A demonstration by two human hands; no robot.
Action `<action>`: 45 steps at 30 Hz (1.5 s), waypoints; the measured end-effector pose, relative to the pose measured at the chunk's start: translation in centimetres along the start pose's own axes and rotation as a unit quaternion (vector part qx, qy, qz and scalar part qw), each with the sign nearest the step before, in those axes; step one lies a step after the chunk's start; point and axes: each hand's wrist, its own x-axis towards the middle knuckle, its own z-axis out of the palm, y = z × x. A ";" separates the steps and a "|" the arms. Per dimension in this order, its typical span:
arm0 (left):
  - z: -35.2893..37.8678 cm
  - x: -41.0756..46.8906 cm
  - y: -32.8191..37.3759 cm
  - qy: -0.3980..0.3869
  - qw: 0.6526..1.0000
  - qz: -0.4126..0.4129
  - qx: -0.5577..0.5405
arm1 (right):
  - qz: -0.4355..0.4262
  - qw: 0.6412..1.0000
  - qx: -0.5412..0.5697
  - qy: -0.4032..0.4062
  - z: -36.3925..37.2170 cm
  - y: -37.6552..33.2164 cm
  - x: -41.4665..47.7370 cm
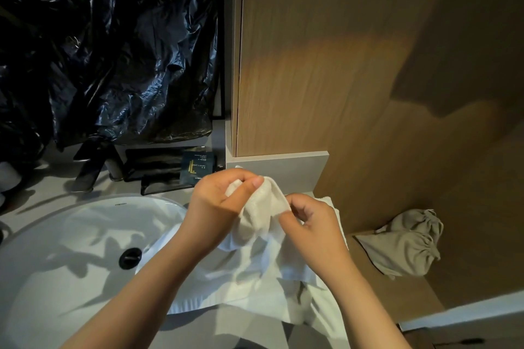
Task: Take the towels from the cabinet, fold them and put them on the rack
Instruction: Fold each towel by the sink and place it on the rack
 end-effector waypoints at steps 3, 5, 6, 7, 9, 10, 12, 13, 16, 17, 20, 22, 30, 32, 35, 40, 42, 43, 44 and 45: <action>-1.0 0.9 -0.8 0.069 0.998 -0.014 0.009 | 0.009 0.999 -0.038 -0.005 -1.1 0.2 -0.1; -1.6 1.6 -1.4 0.102 0.994 -0.040 0.019 | 0.021 0.998 -0.064 0.002 -2.2 0.7 -0.4; -1.8 2.0 -1.7 0.112 0.992 -0.054 0.027 | 0.027 0.997 -0.070 0.008 -2.7 0.9 -0.6; -1.9 2.4 -1.9 0.119 0.990 -0.066 0.033 | 0.033 0.997 -0.075 0.012 -3.0 1.1 -0.8; -1.8 3.0 -2.1 0.125 0.988 -0.085 0.042 | 0.039 0.996 -0.076 0.013 -3.5 1.3 -1.1; -1.8 3.1 -2.1 0.127 0.986 -0.091 0.049 | 0.041 0.997 -0.068 0.014 -3.7 1.3 -1.3; -1.5 3.2 -1.9 0.128 0.985 -0.095 0.071 | 0.048 0.998 -0.023 0.018 -3.8 1.1 -1.6; -1.2 3.1 -1.8 0.125 0.984 -0.098 0.084 | 0.054 0.998 0.014 0.018 -3.9 0.9 -1.8; -0.7 2.6 -1.3 0.114 0.981 -0.113 0.108 | 0.065 0.989 0.132 0.025 -3.9 -0.1 -1.9; -0.7 2.3 -1.0 0.112 0.980 -0.118 0.113 | 0.065 0.984 0.165 0.028 -4.0 -0.5 -1.9; -1.7 0.6 -0.5 0.078 0.983 -0.144 0.078 | 0.061 0.974 0.213 0.039 -4.0 -1.5 -1.6; -2.9 -0.7 -0.5 0.033 0.978 -0.202 -0.029 | 0.069 0.969 0.236 0.027 -4.0 -1.9 -1.4; -5.3 -4.0 -1.0 0.051 0.930 -0.271 -0.243 | 0.030 0.995 0.092 -0.015 -1.7 -2.4 -0.7; -5.4 -4.3 -0.9 0.050 0.924 -0.268 -0.269 | -0.029 0.999 -0.026 0.014 -1.6 -2.4 -0.4; -5.4 -4.8 -0.5 0.051 0.921 -0.259 -0.286 | -0.127 0.984 -0.122 0.038 -1.8 -3.1 0.2; -4.9 -4.3 0.7 0.076 0.932 -0.233 -0.266 | -0.200 0.976 -0.071 -0.052 -0.8 -5.1 0.4; -4.6 -4.2 1.3 0.067 0.942 -0.216 -0.247 | -0.192 0.978 -0.057 -0.057 0.2 -5.5 0.4; -4.5 -4.3 1.5 0.064 0.946 -0.210 -0.240 | -0.187 0.980 -0.048 -0.050 0.6 -5.5 0.4; -4.3 -4.4 1.6 0.067 0.947 -0.209 -0.235 | -0.180 0.982 -0.036 -0.046 0.8 -5.5 0.5; -4.2 -4.6 1.6 0.074 0.947 -0.210 -0.233 | -0.172 0.984 -0.025 -0.045 0.9 -5.5 0.5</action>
